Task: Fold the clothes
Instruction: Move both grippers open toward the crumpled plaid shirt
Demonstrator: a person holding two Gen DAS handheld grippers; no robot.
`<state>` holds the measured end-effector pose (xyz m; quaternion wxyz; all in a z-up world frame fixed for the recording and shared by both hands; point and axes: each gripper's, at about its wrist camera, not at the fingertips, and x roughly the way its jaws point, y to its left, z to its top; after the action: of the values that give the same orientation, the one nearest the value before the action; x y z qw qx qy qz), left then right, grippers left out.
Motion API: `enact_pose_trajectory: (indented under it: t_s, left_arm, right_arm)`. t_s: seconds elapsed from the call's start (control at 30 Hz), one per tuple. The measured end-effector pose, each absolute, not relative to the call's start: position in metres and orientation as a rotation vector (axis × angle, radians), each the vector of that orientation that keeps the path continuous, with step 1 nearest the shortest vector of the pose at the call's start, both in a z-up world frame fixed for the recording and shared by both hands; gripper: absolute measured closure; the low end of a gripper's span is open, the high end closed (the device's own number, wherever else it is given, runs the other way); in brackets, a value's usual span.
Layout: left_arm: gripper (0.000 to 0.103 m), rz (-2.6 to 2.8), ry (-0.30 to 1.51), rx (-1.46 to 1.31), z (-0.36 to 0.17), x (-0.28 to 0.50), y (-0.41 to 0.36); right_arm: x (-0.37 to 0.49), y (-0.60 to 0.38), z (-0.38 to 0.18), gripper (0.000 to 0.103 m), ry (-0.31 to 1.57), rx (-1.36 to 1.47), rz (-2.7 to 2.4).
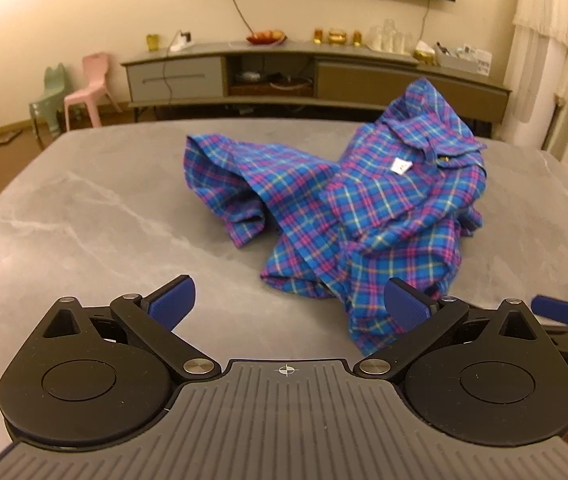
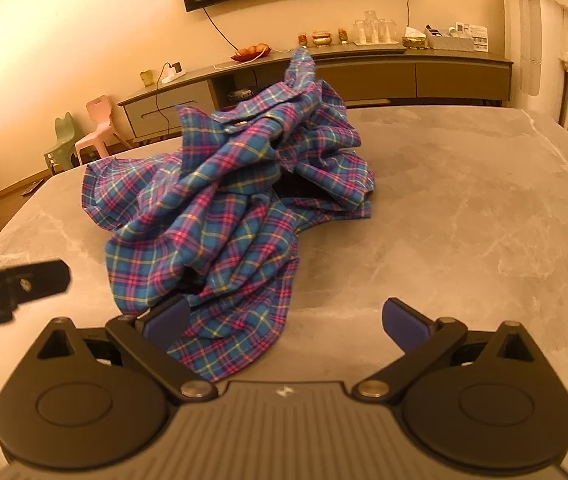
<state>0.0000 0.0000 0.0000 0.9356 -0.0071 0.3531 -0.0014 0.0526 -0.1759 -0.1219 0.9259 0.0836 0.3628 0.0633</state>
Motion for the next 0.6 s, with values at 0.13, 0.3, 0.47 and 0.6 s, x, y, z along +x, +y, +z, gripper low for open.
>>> enact_pose_trajectory:
  t_s: [0.13,0.3,0.47,0.6]
  left_arm:
    - [0.010,-0.003,0.728,-0.003,-0.005,-0.003,-0.002]
    - [0.010,-0.004,0.736,0.012,-0.011,-0.008,-0.004]
    - [0.010,-0.001,0.746,0.013,-0.018,-0.012,-0.004]
    - [0.010,0.008,0.755,-0.003,-0.023,-0.015,0.001]
  right_arm:
    - [0.054,-0.172,-0.117,0.000,0.750,0.165,0.119]
    - [0.048,-0.163,-0.107,0.000,0.715,0.130,0.124]
    - [0.045,-0.160,-0.105,0.000,0.694,0.100,0.119]
    - [0.043,-0.159,-0.103,0.000,0.685,0.089,0.121]
